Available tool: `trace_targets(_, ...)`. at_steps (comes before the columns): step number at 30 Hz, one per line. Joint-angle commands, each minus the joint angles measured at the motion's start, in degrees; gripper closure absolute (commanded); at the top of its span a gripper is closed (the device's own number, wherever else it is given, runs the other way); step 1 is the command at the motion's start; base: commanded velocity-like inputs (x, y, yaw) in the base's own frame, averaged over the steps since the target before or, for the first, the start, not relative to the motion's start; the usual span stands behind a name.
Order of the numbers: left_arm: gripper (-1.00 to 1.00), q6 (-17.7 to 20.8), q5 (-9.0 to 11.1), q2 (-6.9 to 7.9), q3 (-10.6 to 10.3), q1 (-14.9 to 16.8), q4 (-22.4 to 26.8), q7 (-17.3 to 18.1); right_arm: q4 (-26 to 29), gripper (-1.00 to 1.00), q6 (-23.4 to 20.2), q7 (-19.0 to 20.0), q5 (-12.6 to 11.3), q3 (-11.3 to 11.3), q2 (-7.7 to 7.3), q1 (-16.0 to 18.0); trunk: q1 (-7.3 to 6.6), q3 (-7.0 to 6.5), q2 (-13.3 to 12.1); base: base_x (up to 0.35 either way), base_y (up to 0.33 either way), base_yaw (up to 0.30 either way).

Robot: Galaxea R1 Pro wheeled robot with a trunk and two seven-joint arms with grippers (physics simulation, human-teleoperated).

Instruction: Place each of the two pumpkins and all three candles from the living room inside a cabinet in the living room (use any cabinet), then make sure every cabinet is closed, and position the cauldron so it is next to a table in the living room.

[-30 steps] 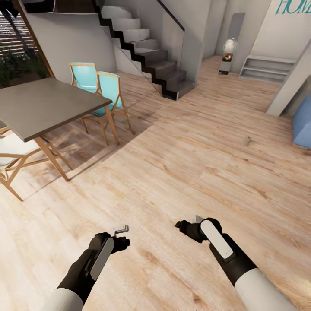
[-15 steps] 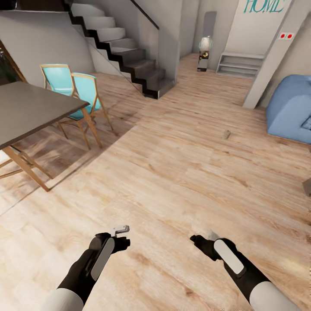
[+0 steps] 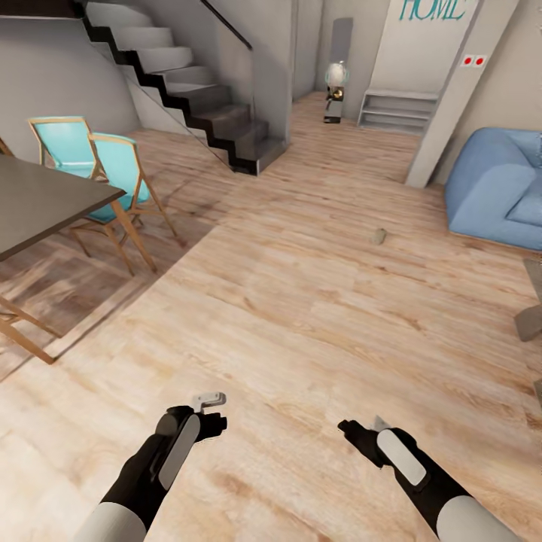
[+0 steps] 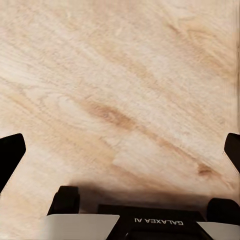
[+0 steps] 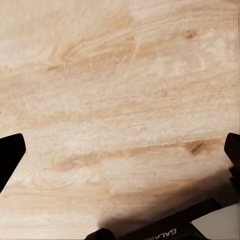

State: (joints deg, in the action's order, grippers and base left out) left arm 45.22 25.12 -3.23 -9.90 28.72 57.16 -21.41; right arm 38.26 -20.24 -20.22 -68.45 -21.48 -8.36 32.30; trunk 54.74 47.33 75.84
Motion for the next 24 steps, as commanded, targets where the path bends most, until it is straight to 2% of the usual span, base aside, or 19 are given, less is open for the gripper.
trace_targets(1,-1.00,0.1,0.6,0.00,-0.1,0.0,0.1,-0.6,-0.1,-1.00,0.5,-0.4,-0.4,-0.3,-0.08,0.0,0.04,0.04,0.0,0.330,0.000,-0.174)
trace_targets(12,-1.00,0.1,0.6,-0.02,-0.1,0.0,-0.4,-0.6,-1.5,-1.00,1.9,0.8,-0.5,-0.4,-0.08,0.0,0.04,-0.02,0.0,0.330,0.000,-0.268)
trace_targets(18,-1.00,0.1,0.7,-0.02,-0.2,0.0,-0.5,-0.6,-1.5,-1.00,2.0,0.8,-0.4,-0.4,-0.08,0.0,0.04,-0.40,0.0,0.330,0.000,-0.220)
trace_targets(24,-1.00,0.1,0.7,-0.02,-0.2,0.0,-0.6,-0.6,-1.5,-1.00,4.2,0.8,-0.4,-0.4,-0.08,0.0,0.04,-0.88,0.0,0.330,0.000,-0.181)
